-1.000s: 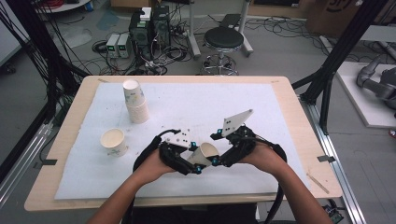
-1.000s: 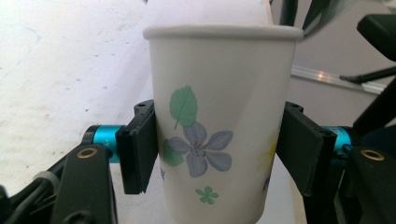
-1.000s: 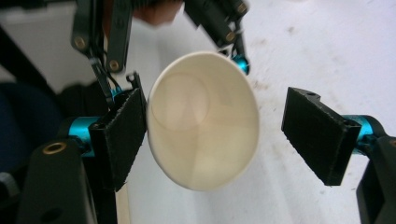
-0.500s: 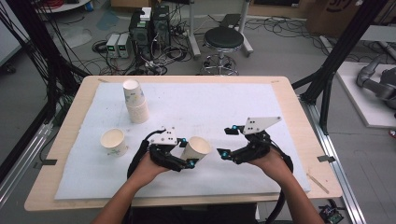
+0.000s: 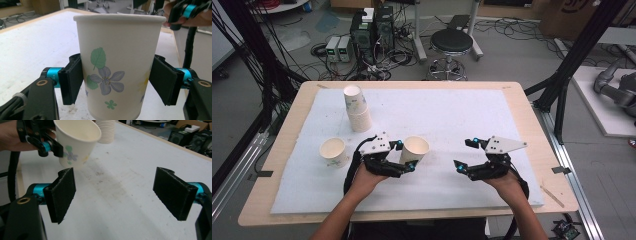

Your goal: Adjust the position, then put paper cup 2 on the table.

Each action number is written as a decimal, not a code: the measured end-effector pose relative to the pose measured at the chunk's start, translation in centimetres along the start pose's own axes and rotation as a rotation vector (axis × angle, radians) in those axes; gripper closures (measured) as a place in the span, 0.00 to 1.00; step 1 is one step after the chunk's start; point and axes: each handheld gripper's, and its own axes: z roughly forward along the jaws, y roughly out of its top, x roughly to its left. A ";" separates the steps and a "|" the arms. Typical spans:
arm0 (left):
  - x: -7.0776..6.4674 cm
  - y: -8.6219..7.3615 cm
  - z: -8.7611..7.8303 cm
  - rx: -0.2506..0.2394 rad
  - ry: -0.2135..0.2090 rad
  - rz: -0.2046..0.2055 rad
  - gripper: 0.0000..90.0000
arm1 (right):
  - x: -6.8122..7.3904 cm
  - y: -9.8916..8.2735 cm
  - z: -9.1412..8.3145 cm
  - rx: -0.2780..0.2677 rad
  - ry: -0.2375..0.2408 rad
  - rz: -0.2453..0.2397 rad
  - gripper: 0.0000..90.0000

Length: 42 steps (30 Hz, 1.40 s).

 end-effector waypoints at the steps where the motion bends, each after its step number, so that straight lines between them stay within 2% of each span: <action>1: 0.0 0.0 -0.1 -0.009 0.004 0.003 0.34 | -0.2 -0.4 -0.2 0.001 -0.009 0.009 0.21; 4: 0.1 0.0 -0.5 -0.050 0.023 0.004 0.34 | -0.8 -1.4 -0.6 0.022 -0.038 0.014 0.21; 7: 0.1 0.0 -0.8 -0.076 0.041 0.007 0.34 | -1.4 -2.1 -1.0 0.014 -0.063 0.025 0.21; 13: 0.3 0.1 -1.3 -0.131 0.070 0.009 0.34 | -2.0 -2.3 -2.0 -0.036 -0.090 0.038 0.21; 20: 0.4 0.0 -1.5 -0.172 0.089 0.012 0.34 | -2.2 -2.5 -2.4 -0.037 -0.110 0.047 0.21; 42: 1.1 -0.3 -1.2 -0.194 0.119 -0.001 0.33 | -2.1 -2.5 -2.6 -0.034 -0.117 0.046 0.21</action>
